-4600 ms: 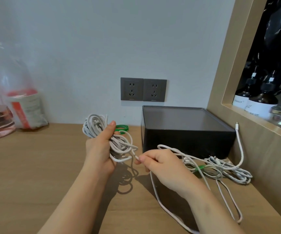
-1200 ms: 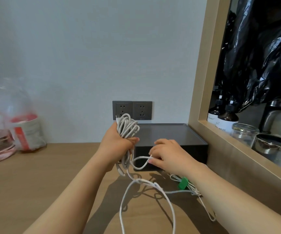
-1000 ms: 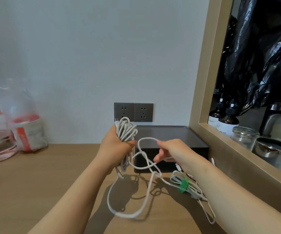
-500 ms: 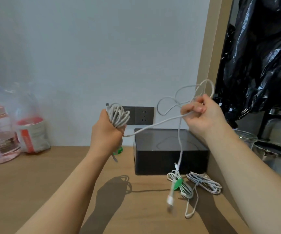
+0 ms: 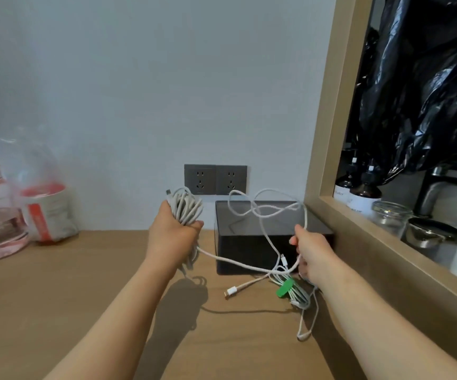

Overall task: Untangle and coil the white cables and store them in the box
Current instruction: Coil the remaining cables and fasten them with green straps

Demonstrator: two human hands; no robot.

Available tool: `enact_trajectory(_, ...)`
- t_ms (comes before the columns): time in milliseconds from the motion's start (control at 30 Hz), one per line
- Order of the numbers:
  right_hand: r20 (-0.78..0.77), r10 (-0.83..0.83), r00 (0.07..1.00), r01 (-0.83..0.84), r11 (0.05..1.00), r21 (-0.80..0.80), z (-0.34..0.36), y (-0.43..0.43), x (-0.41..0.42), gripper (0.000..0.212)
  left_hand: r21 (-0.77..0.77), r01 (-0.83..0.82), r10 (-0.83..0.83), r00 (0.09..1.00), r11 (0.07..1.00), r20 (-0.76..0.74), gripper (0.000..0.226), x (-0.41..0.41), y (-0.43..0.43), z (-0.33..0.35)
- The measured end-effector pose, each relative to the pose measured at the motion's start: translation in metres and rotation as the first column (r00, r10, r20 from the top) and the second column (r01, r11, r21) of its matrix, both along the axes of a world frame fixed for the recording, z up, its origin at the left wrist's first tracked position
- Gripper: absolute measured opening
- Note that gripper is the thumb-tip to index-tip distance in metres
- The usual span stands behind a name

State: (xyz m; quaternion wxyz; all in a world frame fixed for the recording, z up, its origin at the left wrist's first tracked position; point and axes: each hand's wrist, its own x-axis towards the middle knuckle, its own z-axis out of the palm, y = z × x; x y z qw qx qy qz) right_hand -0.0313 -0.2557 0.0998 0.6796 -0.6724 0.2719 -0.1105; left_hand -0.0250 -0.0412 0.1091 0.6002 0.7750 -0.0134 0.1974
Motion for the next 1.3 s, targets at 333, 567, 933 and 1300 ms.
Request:
enact_trajectory(333,0.378,0.415,0.828,-0.104,0.776,-0.622,-0.009,0.055,-0.030,0.021,-0.267,0.125,-0.165,0.977,0.955,-0.133,0.021,0.004,-0.020,-0.057)
enact_trajectory(567,0.451,0.224,0.864,-0.252,0.968,0.002,-0.019,0.056,0.011,0.019,-0.572,0.146,-0.334,0.912,0.807,-0.237,0.014,0.027,-0.005,-0.071)
enact_trajectory(933,0.035,0.784,0.620,-0.657,0.543,-0.523,-0.038,0.076,-0.007,0.013,-0.662,0.060,-0.273,0.936,0.747,-0.222,0.010,0.033,-0.003,-0.075)
enact_trajectory(1300,0.050,0.833,0.552,-0.518,0.389,-0.762,-0.052,0.085,-0.003,0.023,-0.836,0.007,-0.392,0.885,0.549,-0.250,0.008,0.035,0.006,-0.076)
